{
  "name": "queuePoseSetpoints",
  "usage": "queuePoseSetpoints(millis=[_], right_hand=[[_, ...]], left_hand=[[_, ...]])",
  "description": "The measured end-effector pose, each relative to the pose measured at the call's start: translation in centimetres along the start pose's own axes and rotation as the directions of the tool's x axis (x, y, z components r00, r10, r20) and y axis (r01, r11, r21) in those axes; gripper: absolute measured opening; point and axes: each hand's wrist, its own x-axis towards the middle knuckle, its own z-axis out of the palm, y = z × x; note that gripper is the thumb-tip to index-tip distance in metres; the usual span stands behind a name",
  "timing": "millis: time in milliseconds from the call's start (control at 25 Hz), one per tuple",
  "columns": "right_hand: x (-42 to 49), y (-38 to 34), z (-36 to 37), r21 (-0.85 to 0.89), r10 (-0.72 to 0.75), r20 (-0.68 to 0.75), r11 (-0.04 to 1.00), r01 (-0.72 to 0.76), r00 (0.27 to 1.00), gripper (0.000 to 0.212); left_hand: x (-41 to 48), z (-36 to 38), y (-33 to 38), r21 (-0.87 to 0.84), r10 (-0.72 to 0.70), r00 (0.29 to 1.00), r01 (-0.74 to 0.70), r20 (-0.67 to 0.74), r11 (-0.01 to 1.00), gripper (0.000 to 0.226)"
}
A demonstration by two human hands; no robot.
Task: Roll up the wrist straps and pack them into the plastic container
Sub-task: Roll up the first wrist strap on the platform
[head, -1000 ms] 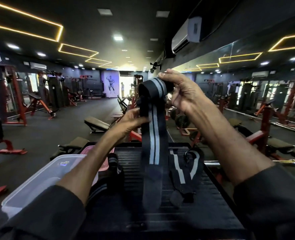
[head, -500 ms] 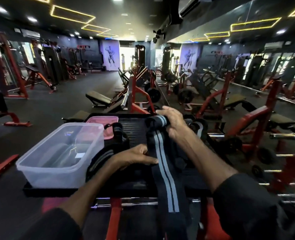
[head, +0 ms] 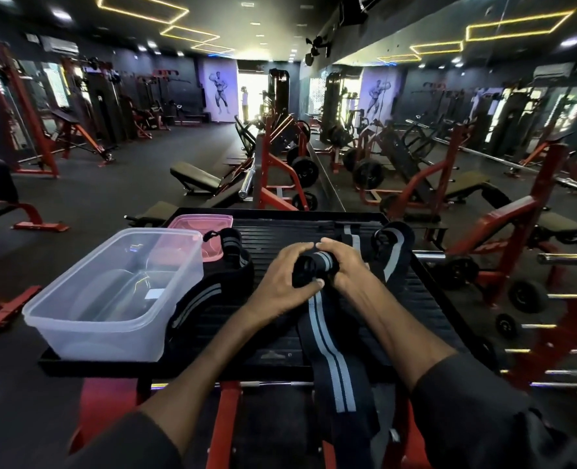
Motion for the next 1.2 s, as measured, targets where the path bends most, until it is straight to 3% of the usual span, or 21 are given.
queuePoseSetpoints(millis=[80,200,480,600,800,920,1080,1200], right_hand=[[-0.2,0.0,-0.5,-0.044,0.053,0.078,0.998,-0.050,0.996,0.009],[-1.0,-0.8,-2.0,-0.299,0.067,0.110,0.954,-0.031,0.992,0.011],[-1.5,-3.2,-3.3,-0.573,-0.138,0.349,0.752,0.327,0.927,0.032],[-0.9,-3.6,-2.9,-0.578,-0.146,0.416,0.719,0.385,0.897,0.038],[0.2,-3.7,-3.1,-0.560,-0.049,0.458,0.759,0.331,0.887,0.032],[1.5,-2.9,-3.6,-0.508,-0.078,0.492,0.783,0.359,0.867,0.034],[2.9,-1.9,-3.7,-0.457,-0.195,0.508,0.765,0.454,0.839,0.033],[3.7,-1.2,-4.2,-0.447,-0.241,0.518,0.742,0.500,0.821,0.027]], left_hand=[[0.3,0.4,-0.5,0.043,0.050,0.995,-0.046,-0.088,0.998,0.054],[0.7,0.2,-1.7,-0.041,-0.057,0.983,0.050,-0.172,0.998,0.044],[1.8,0.8,-2.4,-0.561,-0.258,0.943,0.099,-0.211,0.822,0.016],[1.8,0.9,-2.2,-0.666,-0.299,0.934,0.097,-0.197,0.740,0.012],[2.0,0.6,-2.5,-0.724,-0.388,0.914,0.187,-0.119,0.664,0.011],[2.3,0.2,-2.9,-0.738,-0.406,0.912,0.233,-0.060,0.633,0.017],[3.1,-0.2,-4.0,-0.674,-0.414,0.910,0.327,0.034,0.662,0.032],[3.9,-0.3,-4.4,-0.622,-0.392,0.916,0.358,0.089,0.696,0.026]])
